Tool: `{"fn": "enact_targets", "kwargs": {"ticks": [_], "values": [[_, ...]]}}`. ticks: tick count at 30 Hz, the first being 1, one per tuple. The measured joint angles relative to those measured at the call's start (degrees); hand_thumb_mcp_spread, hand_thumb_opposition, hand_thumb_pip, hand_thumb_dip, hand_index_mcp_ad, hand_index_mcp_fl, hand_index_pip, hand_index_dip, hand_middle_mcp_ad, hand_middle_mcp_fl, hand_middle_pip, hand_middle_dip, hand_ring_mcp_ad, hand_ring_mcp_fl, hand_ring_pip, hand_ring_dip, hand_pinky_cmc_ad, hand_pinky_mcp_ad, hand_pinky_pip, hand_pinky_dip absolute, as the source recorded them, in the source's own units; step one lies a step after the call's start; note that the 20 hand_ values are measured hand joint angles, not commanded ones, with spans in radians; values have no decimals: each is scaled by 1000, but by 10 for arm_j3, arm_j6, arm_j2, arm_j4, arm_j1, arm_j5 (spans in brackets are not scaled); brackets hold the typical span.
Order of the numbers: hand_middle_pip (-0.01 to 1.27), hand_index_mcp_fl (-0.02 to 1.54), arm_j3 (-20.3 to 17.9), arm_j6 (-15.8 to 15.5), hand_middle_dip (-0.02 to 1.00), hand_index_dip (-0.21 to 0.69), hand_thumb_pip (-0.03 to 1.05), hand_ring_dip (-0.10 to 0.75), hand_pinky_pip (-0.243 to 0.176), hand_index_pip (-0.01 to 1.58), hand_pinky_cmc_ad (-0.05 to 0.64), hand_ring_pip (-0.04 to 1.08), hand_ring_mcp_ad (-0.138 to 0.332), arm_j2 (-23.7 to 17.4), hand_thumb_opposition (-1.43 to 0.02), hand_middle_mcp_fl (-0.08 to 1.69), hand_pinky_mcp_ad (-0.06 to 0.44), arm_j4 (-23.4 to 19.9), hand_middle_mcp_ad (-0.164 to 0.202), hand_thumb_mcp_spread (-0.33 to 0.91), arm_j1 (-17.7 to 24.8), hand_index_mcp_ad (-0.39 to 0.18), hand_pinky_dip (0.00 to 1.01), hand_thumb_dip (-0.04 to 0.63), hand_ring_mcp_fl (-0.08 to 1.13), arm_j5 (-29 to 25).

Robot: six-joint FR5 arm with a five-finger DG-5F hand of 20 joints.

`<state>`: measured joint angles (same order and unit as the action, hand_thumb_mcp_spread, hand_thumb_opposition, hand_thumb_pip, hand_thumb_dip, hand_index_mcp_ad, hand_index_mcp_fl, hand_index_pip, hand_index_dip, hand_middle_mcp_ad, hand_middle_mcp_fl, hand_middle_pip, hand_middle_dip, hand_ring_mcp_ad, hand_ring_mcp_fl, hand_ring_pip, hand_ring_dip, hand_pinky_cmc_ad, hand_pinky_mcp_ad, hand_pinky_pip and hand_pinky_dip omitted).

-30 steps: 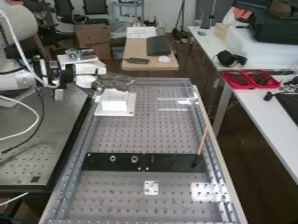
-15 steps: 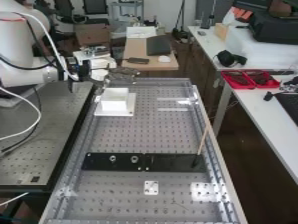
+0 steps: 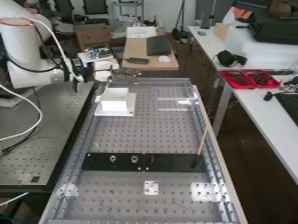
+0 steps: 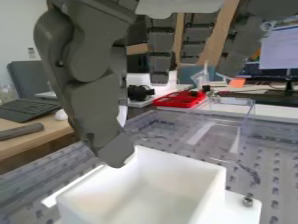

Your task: Grab the smaller nut and place it in the white container

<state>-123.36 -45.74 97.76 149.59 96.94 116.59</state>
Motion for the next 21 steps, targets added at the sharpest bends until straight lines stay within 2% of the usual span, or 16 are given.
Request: {"fn": "enact_targets", "kwargs": {"ticks": [13, 21], "values": [[134, 349, 1, -7, 220, 300, 524, 87, 3, 1511, 333, 101, 113, 32, -972, 234, 279, -11, 75, 646, 26, -232, 195, 284, 14, -34], [134, 326, 8, -17, 220, 300, 527, 87, 3, 1511, 337, 101, 115, 47, -974, 234, 279, 4, 75, 635, 25, -232, 195, 284, 14, -54]]}}
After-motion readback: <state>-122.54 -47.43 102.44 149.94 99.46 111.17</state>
